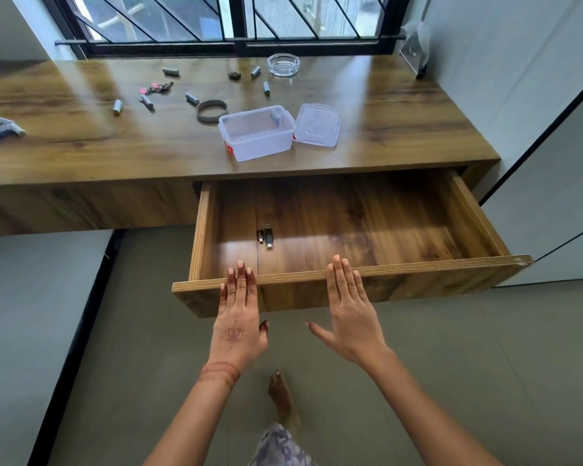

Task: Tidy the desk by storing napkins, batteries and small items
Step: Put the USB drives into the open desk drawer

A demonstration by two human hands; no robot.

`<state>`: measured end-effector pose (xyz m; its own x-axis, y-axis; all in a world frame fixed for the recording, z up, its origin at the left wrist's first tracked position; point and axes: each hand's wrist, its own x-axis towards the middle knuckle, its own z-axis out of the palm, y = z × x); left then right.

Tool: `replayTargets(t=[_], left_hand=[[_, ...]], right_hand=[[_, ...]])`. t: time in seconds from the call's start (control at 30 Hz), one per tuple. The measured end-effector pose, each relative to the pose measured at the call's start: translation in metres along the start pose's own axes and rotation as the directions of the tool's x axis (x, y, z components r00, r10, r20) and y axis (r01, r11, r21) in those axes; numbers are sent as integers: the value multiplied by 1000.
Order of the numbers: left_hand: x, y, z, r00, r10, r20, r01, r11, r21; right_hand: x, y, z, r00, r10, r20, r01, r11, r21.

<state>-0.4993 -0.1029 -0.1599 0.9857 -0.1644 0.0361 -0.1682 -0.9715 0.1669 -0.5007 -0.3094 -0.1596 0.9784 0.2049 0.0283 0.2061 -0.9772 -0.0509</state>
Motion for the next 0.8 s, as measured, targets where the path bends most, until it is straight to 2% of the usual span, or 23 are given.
replayTargets(t=[0.57,0.7,0.8], left_hand=[[165,-37,15,993,49,-108,-47,999,21],[197,-49,12,989,67,-130,-55,994,92],[220,-63,1,986,26,-164,0,987,158]], right_hand=[[168,29,10,995,24,-96,-24,1000,6],[202,43,10,989,-33,-144,28,999,-37],[227,63,-4,984,-32,-176,14,995,-102]])
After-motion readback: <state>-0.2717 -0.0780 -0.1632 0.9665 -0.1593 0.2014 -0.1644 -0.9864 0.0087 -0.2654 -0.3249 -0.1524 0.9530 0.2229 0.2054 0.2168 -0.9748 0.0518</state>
